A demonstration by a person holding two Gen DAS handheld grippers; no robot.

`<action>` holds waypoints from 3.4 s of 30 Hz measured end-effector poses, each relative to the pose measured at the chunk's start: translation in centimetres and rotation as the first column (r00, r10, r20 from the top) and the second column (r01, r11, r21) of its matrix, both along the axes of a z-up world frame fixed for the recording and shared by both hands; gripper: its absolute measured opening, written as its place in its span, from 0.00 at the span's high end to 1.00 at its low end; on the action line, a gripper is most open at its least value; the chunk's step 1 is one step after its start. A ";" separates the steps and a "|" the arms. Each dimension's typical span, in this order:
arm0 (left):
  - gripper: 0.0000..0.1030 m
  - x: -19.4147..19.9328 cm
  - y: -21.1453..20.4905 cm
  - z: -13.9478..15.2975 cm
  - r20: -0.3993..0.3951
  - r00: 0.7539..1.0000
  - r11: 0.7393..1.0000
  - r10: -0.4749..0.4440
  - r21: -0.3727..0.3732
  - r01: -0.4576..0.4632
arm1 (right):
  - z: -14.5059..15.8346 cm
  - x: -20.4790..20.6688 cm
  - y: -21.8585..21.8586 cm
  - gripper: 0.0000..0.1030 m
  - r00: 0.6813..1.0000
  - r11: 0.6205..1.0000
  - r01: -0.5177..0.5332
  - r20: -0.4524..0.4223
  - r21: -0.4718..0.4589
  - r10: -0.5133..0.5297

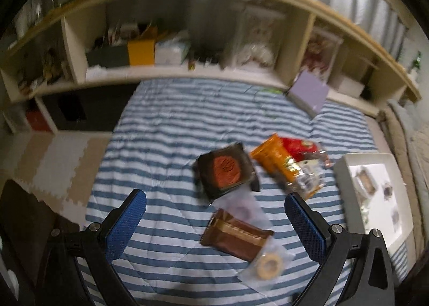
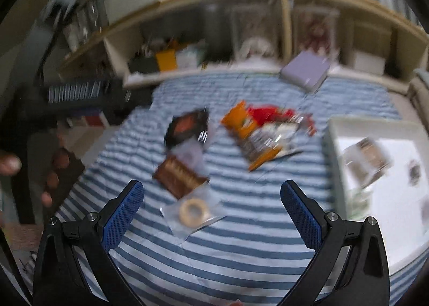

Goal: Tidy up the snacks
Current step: 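Lift both tools away from the tray back over the remaining snacks, then grasp the brown chocolate bar with the left gripper while the right gripper grasps the clear-wrapped round biscuit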

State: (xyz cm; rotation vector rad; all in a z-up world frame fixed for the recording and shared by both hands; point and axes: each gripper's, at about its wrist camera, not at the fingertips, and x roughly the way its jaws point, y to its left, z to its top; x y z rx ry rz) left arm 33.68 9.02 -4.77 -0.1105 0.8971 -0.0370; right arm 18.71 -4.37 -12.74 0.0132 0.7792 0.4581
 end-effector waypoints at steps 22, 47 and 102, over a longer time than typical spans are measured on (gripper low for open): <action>0.00 8.2 -1.1 -11.4 -0.271 0.963 0.973 -0.003 -0.223 -0.059 | -7.7 1.9 -0.2 0.00 0.968 0.973 0.023 -0.238 -0.228 -0.078; 0.00 8.2 -2.2 -12.4 -0.211 0.976 0.976 0.048 -0.200 -0.091 | -7.2 2.9 0.6 0.53 0.967 0.996 -0.010 -0.256 -0.088 -0.013; 0.09 -0.2 2.2 -8.4 -0.345 0.937 0.899 0.056 -0.391 -0.198 | -1.3 2.6 -6.9 0.54 0.957 0.995 0.095 -0.277 0.000 -0.092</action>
